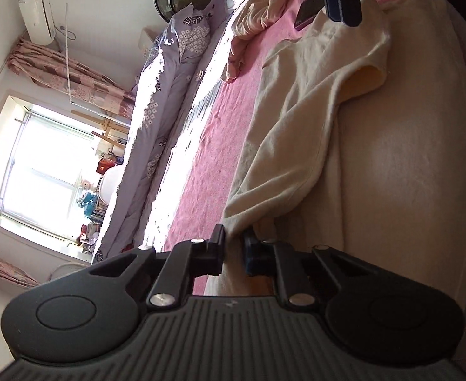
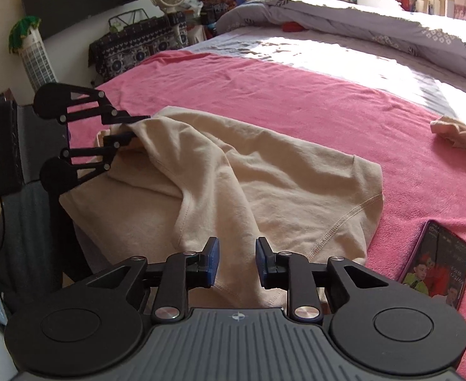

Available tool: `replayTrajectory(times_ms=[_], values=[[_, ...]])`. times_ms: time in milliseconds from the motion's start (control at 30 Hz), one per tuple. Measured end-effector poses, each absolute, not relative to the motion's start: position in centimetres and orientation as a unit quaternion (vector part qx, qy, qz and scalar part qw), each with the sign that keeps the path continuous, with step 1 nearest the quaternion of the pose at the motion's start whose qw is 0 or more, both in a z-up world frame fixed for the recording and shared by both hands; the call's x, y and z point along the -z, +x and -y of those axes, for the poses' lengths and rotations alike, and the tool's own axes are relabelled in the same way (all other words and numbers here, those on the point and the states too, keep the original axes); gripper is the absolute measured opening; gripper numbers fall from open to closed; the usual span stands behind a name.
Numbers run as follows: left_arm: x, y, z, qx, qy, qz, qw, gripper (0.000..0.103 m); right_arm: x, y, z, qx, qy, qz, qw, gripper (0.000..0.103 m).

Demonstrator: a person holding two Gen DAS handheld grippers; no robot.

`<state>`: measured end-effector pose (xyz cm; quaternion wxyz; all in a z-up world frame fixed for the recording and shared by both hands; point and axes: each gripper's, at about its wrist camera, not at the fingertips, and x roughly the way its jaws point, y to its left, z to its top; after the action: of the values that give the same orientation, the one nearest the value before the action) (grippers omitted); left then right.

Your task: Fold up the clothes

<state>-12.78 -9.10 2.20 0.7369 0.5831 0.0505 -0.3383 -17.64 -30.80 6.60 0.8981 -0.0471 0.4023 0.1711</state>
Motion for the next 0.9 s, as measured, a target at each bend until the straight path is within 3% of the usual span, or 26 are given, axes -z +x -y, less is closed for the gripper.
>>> replayTrajectory(times_ms=[67,133,300,400,467,533,800,867,900], values=[[-3.1,-12.8,8.4,0.350,0.564,-0.070,0.745,0.016,-6.2,-18.7,28.6,-0.172,-0.160,-0.379,0.895,0.037],[-3.8,-12.5,8.0,0.355,0.545,-0.085,0.755,0.016,-5.3,-19.9,26.1,-0.181,-0.274,-0.343,0.880,0.062],[-6.1,-10.3,7.5,0.359,0.449,-0.144,0.806,0.016,-3.3,-19.4,22.1,-0.222,-0.357,-0.310,0.852,0.064],[-7.4,-8.7,6.9,0.351,0.393,-0.174,0.832,0.016,-1.7,-18.2,20.5,-0.227,-0.380,-0.317,0.839,0.058],[-8.0,-7.7,6.4,0.343,0.366,-0.187,0.845,0.017,-1.0,-17.7,19.8,-0.229,-0.388,-0.320,0.833,0.043],[-8.1,-7.5,5.8,0.333,0.361,-0.192,0.849,0.017,-1.5,-17.3,19.8,-0.213,-0.377,-0.320,0.843,0.014],[-6.4,-9.8,5.4,0.340,0.428,-0.167,0.821,0.027,-5.9,-14.1,24.9,-0.141,-0.204,-0.345,0.905,0.010],[-6.3,-10.9,5.7,0.350,0.441,-0.152,0.813,0.034,-6.9,-13.6,26.1,-0.136,-0.169,-0.346,0.913,0.010],[-6.1,-11.6,6.0,0.357,0.450,-0.140,0.807,0.045,-7.2,-13.4,26.5,-0.134,-0.158,-0.345,0.916,0.010]])
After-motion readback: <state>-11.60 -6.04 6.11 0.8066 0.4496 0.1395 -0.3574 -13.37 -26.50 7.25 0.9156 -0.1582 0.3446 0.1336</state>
